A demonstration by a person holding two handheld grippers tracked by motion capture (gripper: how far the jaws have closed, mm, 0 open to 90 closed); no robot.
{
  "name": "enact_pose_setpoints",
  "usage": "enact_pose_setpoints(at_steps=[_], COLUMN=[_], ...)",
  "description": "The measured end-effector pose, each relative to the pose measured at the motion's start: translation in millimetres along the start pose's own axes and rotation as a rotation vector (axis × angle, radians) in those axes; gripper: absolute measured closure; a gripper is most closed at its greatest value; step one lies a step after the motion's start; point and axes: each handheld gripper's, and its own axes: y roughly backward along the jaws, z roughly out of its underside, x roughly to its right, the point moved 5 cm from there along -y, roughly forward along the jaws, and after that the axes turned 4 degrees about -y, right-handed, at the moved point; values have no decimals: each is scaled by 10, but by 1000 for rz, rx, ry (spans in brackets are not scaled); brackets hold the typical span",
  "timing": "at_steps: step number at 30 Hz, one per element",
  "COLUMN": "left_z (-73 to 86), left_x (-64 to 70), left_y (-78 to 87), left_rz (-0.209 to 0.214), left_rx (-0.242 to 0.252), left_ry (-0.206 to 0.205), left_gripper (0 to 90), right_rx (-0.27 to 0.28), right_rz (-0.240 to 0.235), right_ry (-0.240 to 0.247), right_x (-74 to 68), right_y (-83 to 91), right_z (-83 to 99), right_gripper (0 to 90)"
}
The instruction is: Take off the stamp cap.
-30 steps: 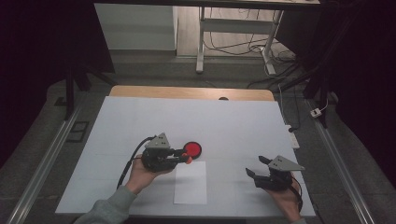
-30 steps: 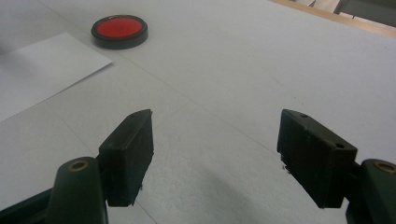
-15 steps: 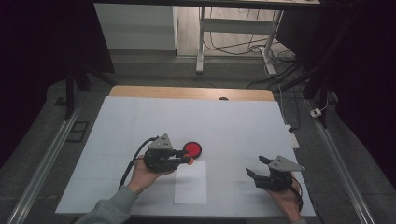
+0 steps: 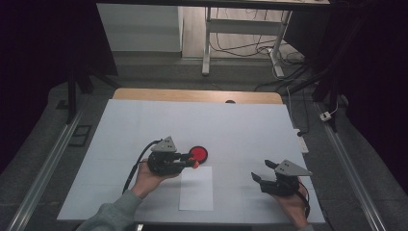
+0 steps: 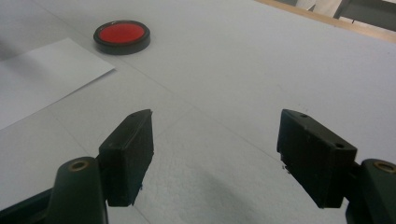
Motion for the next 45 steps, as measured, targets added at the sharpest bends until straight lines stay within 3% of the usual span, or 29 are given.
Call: enact_pose_setpoints(at_steps=[7, 15, 25, 35, 41, 45], left_z=[10, -13, -30, -32, -24, -22], left_x=[-33, -25, 17, 17, 20, 23], left_y=[29, 36, 23, 45, 25, 20], left_rz=[-1, -5, -4, -3, 1, 2], left_rx=[14, 22, 19, 21, 10, 9], left_ry=[9, 11, 6, 7, 3, 4], left_gripper=[719, 719, 719, 719, 719, 719], right_rx=[2, 1, 10, -7, -11, -3], right_rz=[17, 2, -42, -131, -164, -181], right_ry=[13, 26, 38, 82, 123, 125], right_x=[-14, -81, -227, -491, -660, -718], right_y=[-19, -20, -31, -281, -409, -441], right_z=[-51, -95, -187, -493, -604, -640], right_gripper=[275, 280, 291, 297, 297, 298])
